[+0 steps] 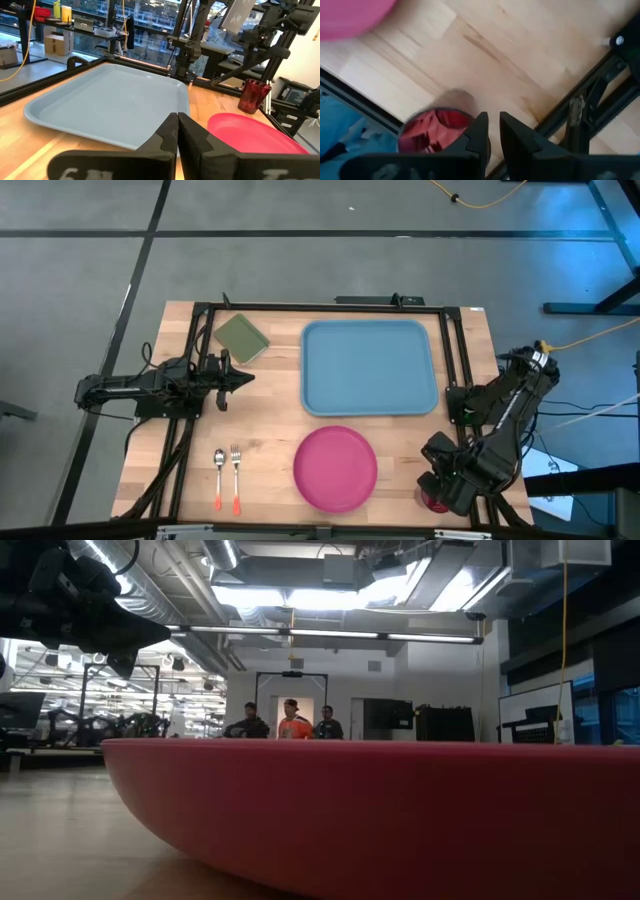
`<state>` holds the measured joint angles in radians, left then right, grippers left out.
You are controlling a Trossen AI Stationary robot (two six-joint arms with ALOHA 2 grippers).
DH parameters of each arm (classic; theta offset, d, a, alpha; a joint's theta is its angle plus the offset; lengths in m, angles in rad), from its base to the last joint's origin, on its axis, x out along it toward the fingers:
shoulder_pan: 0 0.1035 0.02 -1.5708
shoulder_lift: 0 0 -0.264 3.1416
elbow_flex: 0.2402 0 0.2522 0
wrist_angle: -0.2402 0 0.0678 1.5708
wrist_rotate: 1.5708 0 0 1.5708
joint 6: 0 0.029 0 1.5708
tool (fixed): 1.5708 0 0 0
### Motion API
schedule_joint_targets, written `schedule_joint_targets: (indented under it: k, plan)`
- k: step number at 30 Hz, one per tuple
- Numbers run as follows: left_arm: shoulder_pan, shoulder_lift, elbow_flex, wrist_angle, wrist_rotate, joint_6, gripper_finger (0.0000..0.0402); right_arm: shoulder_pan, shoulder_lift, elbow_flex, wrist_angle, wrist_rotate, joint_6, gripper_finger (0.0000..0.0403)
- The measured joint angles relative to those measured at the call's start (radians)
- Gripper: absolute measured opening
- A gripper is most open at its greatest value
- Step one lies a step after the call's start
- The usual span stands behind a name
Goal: Pick and place plate/cup/fork/spoon on tray
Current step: Put the red glass on the top right of the blue tray
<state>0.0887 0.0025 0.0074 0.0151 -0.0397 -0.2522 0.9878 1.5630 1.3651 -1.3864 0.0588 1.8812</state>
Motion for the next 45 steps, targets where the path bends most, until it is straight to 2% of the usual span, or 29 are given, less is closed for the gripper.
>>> schedule_joint_targets:
  k: [7, 13, 19, 28, 45]
  plan:
    - [0.000, 0.000, 0.000, 0.000, 0.000, 0.000, 0.0000, 0.024, 0.045, 0.000, 0.000, 0.014, 0.000, 0.0062]
    - [0.000, 0.000, 0.000, 0.000, 0.000, 0.000, 0.0000, 0.024, 0.077, 0.000, 0.009, 0.011, -0.017, 0.0114]
    - [0.000, 0.000, 0.000, 0.000, 0.000, 0.000, 0.0000, 0.033, 0.078, 0.000, 0.036, -0.061, -0.031, 0.0151]
    - [0.000, 0.000, 0.000, 0.000, 0.000, 0.000, 0.0000, 0.072, 0.088, 0.000, 0.066, -0.040, -0.027, 0.0154]
    - [0.000, 0.000, 0.000, 0.000, 0.000, 0.000, 0.0000, 0.071, 0.233, 0.000, 0.067, -0.041, -0.064, 0.0154]
